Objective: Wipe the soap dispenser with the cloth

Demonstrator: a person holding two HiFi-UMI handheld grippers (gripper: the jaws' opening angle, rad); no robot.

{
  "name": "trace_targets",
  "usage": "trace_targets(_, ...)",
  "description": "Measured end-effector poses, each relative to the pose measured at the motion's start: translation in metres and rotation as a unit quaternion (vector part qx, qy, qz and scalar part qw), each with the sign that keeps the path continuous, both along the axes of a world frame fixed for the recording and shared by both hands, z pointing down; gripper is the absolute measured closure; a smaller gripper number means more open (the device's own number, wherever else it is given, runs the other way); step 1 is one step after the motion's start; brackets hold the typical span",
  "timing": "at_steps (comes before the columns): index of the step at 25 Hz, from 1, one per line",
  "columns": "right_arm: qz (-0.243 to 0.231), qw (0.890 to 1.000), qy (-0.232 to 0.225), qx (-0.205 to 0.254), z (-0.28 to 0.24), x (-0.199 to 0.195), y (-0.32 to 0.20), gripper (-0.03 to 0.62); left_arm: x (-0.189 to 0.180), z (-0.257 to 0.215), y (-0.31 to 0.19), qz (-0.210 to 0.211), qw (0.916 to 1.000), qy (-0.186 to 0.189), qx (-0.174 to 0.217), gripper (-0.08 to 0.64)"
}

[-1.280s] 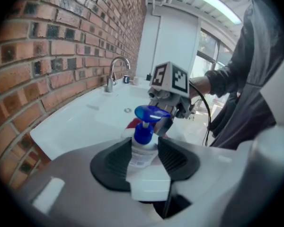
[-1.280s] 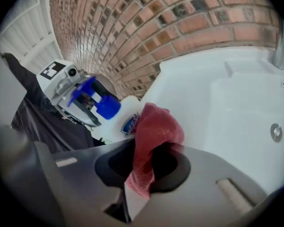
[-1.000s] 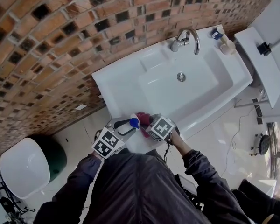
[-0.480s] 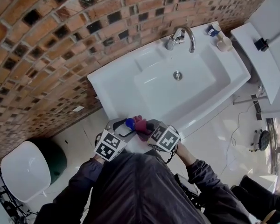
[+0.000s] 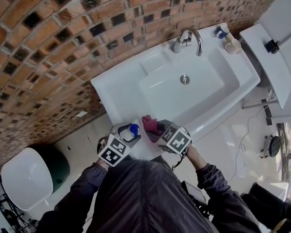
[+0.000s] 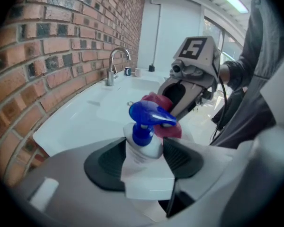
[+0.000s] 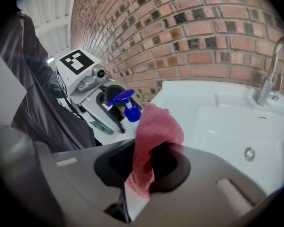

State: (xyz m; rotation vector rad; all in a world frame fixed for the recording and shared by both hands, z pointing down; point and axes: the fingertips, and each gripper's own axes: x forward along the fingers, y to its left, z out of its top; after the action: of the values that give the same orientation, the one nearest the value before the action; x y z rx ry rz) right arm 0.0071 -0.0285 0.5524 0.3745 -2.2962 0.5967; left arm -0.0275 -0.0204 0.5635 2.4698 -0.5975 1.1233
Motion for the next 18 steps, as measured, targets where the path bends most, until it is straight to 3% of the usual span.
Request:
trace_targets(2, 0.0, 1.0, 0.017, 0.017, -0.001, 0.007, -0.015, 0.523, -0.002, 0.0, 0.001, 0.002, 1.0, -0.001, -0.002, 0.311)
trace_targets(9, -0.048, 0.998, 0.009, 0.027, -0.011, -0.012, -0.036, 0.523, -0.011, 0.0, 0.002, 0.004, 0.9999, -0.013, -0.004, 0.375)
trace_targets(18, -0.071, 0.994, 0.051, -0.073, 0.071, -0.019, -0.016, 0.523, -0.011, 0.002, 0.002, -0.003, 0.9999, -0.008, -0.009, 0.379)
